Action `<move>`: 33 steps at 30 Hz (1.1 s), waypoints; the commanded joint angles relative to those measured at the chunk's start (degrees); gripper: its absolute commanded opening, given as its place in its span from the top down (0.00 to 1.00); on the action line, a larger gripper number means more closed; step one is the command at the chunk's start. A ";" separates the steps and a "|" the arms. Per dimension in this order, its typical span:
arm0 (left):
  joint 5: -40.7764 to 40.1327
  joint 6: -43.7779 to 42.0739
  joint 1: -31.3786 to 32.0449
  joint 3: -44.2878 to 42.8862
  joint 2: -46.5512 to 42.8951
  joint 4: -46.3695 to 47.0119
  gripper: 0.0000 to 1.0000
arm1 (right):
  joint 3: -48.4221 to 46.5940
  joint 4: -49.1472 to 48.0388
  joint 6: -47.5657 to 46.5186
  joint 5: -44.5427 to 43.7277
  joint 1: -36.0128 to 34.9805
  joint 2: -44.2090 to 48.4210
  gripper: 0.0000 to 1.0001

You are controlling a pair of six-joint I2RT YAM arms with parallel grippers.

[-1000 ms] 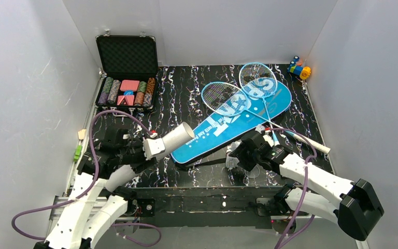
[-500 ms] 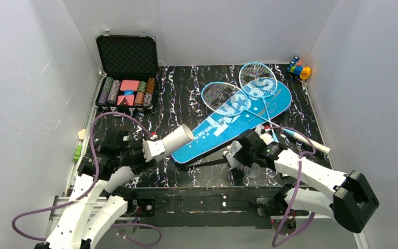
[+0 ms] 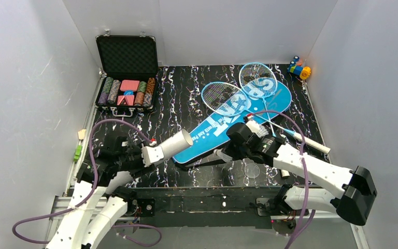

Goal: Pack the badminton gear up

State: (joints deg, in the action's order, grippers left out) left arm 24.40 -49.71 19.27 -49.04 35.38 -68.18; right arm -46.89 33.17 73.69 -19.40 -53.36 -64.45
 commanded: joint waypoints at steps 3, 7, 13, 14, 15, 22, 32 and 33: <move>2.15 -0.70 0.25 1.86 -3.16 -1.23 0.56 | -8.38 -0.58 -16.74 4.40 -5.38 4.67 0.99; 4.55 -6.05 0.24 4.43 -7.30 -2.42 0.56 | -13.07 1.72 -24.32 7.99 -6.40 7.20 0.99; 5.38 -12.95 0.24 5.77 -11.34 -4.39 0.55 | -21.70 7.77 -33.00 12.10 -6.49 8.11 0.99; 5.46 -13.30 0.24 5.91 -11.35 -4.67 0.55 | -23.00 8.09 -34.04 13.71 -6.50 7.84 0.99; 5.48 -13.39 0.24 5.86 -11.15 -4.78 0.55 | -24.21 8.66 -34.71 14.98 -6.52 7.60 0.99; 6.05 -13.42 0.24 4.56 -9.13 -4.44 0.55 | -29.03 7.49 -36.60 21.76 -8.77 4.35 0.99; 6.47 -13.07 0.24 3.69 -7.56 -2.96 0.55 | -29.68 2.54 -35.52 20.53 -13.96 0.39 0.99; 6.59 -12.99 0.24 3.62 -7.41 -2.79 0.55 | -29.58 1.57 -35.28 20.75 -14.30 0.05 0.99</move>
State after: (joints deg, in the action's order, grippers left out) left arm 29.17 -62.37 19.27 -43.55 27.29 -72.84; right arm -74.52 40.18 38.74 0.45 -66.43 -63.94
